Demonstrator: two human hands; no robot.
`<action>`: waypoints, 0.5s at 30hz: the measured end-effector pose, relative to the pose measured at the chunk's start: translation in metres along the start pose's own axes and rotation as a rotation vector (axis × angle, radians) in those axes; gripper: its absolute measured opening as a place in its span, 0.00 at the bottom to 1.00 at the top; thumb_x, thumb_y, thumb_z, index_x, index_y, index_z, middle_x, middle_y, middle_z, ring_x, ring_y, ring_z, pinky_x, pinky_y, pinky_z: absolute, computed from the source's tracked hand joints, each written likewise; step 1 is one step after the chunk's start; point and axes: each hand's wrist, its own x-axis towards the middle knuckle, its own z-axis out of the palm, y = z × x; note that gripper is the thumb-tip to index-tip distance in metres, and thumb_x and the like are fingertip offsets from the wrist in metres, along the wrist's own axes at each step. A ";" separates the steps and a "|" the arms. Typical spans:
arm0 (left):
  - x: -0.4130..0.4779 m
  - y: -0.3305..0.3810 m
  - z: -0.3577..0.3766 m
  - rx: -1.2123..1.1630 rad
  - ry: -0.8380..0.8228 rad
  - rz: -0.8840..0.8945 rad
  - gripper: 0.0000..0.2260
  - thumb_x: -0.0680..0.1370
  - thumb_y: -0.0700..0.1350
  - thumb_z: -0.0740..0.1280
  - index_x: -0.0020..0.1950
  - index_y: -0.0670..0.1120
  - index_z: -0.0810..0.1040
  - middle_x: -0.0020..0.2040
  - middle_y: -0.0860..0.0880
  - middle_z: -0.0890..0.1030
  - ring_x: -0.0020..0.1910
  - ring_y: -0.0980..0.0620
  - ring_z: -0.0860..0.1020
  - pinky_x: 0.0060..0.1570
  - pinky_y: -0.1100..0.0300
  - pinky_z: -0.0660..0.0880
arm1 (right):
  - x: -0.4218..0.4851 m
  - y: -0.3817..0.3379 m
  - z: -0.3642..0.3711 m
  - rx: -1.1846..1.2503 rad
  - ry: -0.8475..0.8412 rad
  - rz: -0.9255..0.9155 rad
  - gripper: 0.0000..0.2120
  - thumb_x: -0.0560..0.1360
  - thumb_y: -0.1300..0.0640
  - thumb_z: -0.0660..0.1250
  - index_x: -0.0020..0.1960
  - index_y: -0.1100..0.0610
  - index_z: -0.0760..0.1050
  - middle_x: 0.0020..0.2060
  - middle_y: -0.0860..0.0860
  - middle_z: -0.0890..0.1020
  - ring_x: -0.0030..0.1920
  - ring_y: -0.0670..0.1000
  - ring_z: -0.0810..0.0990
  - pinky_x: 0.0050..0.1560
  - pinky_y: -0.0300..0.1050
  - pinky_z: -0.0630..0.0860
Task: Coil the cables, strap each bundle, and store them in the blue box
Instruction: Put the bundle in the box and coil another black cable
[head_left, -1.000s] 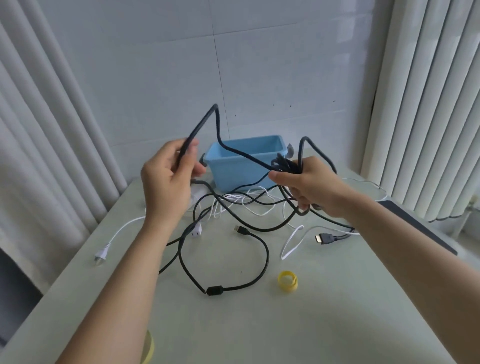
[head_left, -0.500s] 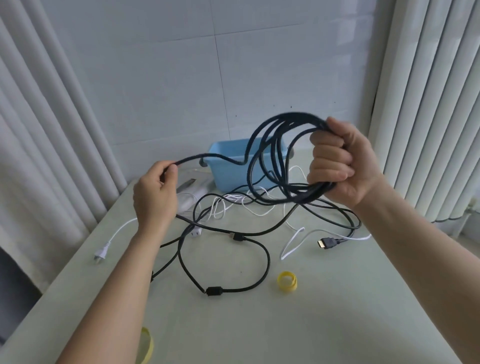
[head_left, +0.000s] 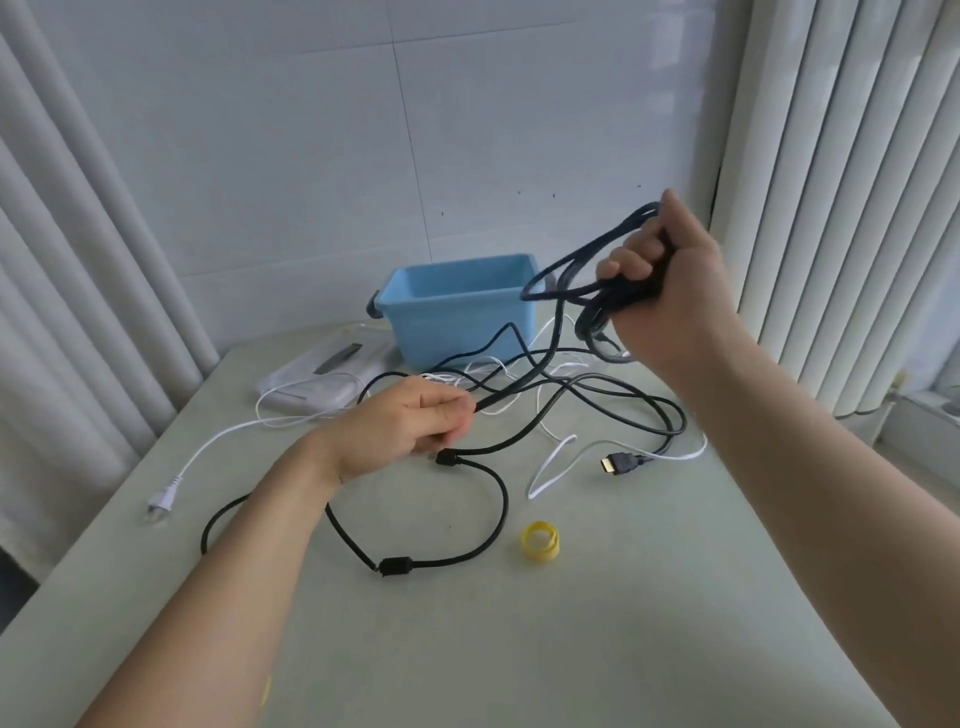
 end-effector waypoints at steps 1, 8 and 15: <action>-0.002 0.002 0.001 -0.064 0.006 0.011 0.19 0.82 0.52 0.60 0.34 0.47 0.67 0.30 0.51 0.63 0.29 0.53 0.58 0.29 0.63 0.58 | -0.001 0.007 0.000 -0.071 -0.009 -0.036 0.18 0.81 0.53 0.64 0.34 0.55 0.66 0.25 0.48 0.64 0.24 0.48 0.62 0.30 0.42 0.68; -0.001 0.028 0.017 -0.327 0.063 -0.014 0.20 0.81 0.55 0.60 0.31 0.49 0.67 0.23 0.49 0.61 0.24 0.52 0.54 0.27 0.55 0.48 | -0.013 0.049 -0.007 -1.170 -0.349 -0.477 0.14 0.79 0.50 0.67 0.43 0.59 0.70 0.29 0.54 0.74 0.29 0.52 0.74 0.34 0.50 0.74; -0.004 0.052 0.020 -0.120 0.282 -0.009 0.12 0.81 0.45 0.67 0.44 0.40 0.85 0.25 0.50 0.67 0.21 0.60 0.64 0.25 0.70 0.61 | -0.024 0.041 -0.007 -1.583 -0.731 -0.163 0.22 0.80 0.44 0.63 0.36 0.60 0.74 0.26 0.51 0.81 0.27 0.51 0.82 0.33 0.39 0.76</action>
